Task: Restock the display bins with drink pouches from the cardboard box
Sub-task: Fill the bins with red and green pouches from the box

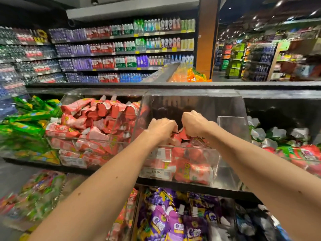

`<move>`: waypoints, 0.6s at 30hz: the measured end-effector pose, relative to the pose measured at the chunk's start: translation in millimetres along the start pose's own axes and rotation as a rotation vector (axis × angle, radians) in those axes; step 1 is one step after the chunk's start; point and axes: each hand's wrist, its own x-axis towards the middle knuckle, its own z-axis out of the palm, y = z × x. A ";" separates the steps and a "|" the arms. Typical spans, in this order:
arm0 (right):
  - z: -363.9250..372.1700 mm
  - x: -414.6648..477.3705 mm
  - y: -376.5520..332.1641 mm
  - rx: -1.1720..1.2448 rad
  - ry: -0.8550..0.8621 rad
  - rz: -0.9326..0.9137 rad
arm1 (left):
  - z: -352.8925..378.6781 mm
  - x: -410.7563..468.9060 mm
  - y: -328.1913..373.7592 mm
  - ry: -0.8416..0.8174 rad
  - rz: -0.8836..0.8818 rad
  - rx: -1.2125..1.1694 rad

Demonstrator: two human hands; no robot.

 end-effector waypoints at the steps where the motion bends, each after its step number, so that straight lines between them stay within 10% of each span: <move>1: 0.3 0.0 2.0 -0.010 -0.009 0.005 | -2.0 -0.2 0.5 0.013 0.010 0.076; 7: 12.8 2.0 -3.6 -0.001 -0.021 0.012 | -7.8 1.3 -8.2 -0.003 0.022 0.199; 15: 27.4 11.4 8.5 0.140 -0.087 0.116 | -6.4 -2.7 -6.6 -0.255 -0.003 -0.045; 18: 20.8 0.4 6.2 0.187 -0.067 0.124 | -9.6 -18.1 -6.7 -0.116 -0.070 -0.255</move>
